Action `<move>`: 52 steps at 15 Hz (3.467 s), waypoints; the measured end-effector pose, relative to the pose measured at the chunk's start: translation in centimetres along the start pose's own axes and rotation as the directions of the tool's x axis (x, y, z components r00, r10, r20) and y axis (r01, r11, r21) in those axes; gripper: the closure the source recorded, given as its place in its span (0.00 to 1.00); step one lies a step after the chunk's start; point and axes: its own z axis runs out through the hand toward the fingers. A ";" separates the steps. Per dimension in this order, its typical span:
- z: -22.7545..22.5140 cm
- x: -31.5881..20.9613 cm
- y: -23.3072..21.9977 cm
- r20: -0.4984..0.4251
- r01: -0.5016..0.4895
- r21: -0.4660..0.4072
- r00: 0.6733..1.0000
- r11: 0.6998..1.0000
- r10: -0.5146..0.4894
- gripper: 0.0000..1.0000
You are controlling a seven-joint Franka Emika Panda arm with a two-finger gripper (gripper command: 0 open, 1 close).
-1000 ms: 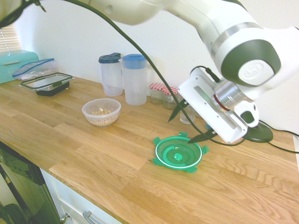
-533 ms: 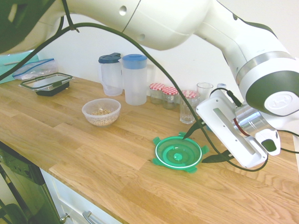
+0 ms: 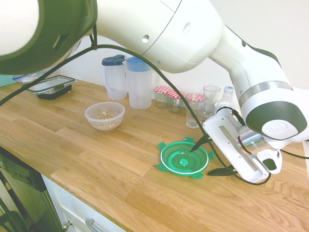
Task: Cover the lid of food container
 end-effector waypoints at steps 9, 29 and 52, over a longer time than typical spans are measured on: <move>1.6 -0.4 -0.7 0.039 0.008 0.005 0.999 1.000 -0.008 1.00; 2.6 -0.2 0.9 0.046 -0.015 0.007 0.999 1.000 0.015 1.00; -7.0 -23.1 -26.5 -0.465 -0.137 -0.774 0.786 0.619 -0.408 1.00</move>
